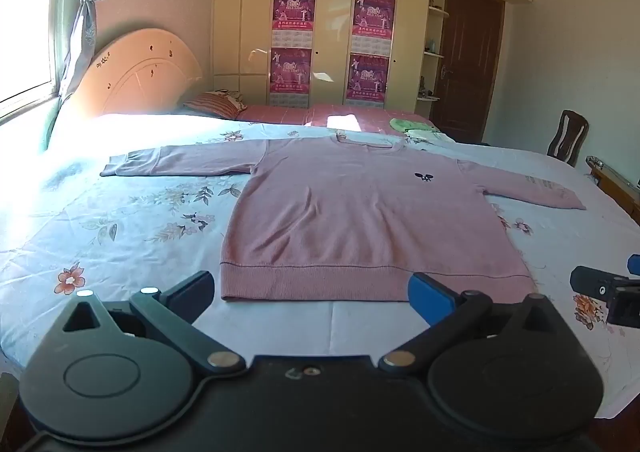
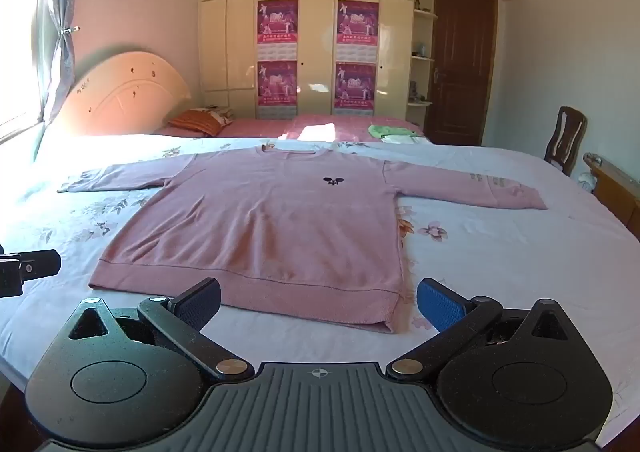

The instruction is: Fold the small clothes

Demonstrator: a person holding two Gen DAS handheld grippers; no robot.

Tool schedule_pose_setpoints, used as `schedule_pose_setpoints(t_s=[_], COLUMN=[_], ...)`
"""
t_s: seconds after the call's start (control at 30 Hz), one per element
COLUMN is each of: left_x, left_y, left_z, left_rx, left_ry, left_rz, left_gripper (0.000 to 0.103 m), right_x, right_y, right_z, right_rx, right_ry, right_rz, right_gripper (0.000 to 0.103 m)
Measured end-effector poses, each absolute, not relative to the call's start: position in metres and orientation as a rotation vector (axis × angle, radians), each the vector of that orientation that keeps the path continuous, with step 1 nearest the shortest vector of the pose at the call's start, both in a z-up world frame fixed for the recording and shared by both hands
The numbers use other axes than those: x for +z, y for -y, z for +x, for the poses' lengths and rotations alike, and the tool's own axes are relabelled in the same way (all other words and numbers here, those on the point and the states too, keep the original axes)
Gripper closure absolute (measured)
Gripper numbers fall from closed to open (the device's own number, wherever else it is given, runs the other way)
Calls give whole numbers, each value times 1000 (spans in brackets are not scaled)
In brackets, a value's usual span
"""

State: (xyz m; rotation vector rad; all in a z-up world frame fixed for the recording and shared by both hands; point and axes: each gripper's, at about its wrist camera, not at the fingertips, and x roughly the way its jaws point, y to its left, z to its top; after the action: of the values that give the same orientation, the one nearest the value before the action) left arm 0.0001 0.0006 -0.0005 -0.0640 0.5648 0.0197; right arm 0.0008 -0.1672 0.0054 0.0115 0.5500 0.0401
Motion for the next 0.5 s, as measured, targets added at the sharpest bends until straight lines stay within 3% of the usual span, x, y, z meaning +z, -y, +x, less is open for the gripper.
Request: schedule_pose_setpoints(t_s=[0.5], left_x=[8], left_y=[12], left_z=[0], left_rx=[21], left_ry=[-572], left_rz=[-30], left_gripper=[0], right_x=[5], right_y=[171], right_z=[4], right_rx=[31], right_ry=[-542], right_rz=[10], right_gripper=[0])
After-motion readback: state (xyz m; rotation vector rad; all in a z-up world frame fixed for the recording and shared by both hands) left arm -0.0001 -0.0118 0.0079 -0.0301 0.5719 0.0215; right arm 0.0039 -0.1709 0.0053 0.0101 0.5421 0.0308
